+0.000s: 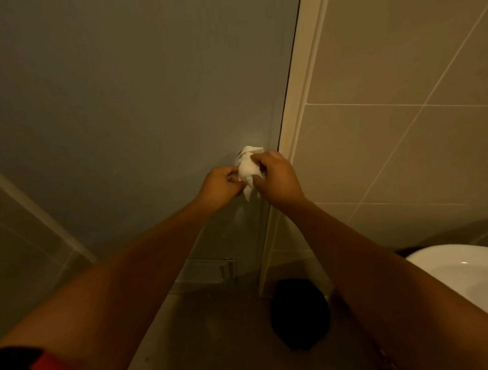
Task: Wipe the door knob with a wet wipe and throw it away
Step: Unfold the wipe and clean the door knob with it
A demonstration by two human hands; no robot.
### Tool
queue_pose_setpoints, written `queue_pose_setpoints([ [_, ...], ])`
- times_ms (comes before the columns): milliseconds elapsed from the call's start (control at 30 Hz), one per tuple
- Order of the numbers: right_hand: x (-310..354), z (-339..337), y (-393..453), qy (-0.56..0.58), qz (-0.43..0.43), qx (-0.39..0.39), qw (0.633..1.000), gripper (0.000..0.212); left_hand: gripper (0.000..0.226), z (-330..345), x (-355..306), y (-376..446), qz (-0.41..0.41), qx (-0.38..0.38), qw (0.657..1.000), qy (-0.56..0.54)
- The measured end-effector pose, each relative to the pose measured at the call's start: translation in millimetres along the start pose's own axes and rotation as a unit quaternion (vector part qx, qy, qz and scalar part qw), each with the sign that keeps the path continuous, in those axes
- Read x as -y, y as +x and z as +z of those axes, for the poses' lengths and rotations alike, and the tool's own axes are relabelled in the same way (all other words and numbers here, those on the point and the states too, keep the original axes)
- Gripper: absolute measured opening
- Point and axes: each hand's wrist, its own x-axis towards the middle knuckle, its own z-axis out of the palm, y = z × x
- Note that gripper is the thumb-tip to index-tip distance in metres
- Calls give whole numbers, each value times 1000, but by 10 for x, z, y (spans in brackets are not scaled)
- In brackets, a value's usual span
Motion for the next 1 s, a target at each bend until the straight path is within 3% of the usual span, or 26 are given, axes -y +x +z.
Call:
queue_pose_setpoints([
  [133,-54,61,-88,45,52,-34,997,38,36,73,-10,-42,15,-41,999,-24],
  [300,-51,217,-228,166,150,-62,973,22,43,7,-84,-20,96,-68,993,11],
  [433,-47,208,-218,108,105,-60,987,7,45,-19,-132,-6,99,-45,991,76],
  [500,-63,169,-168,55,87,-49,994,25,46,-6,-116,0,58,-52,995,61],
  [600,-61,85,-79,41,34,-26,998,49,30,11,-37,6,23,-34,998,55],
  [733,-64,83,-53,-3,-22,1,1000,44,27,42,-41,-58,32,-40,998,30],
  [1000,-94,236,-216,118,109,-69,985,35,44,-11,-132,-23,88,-54,994,28],
])
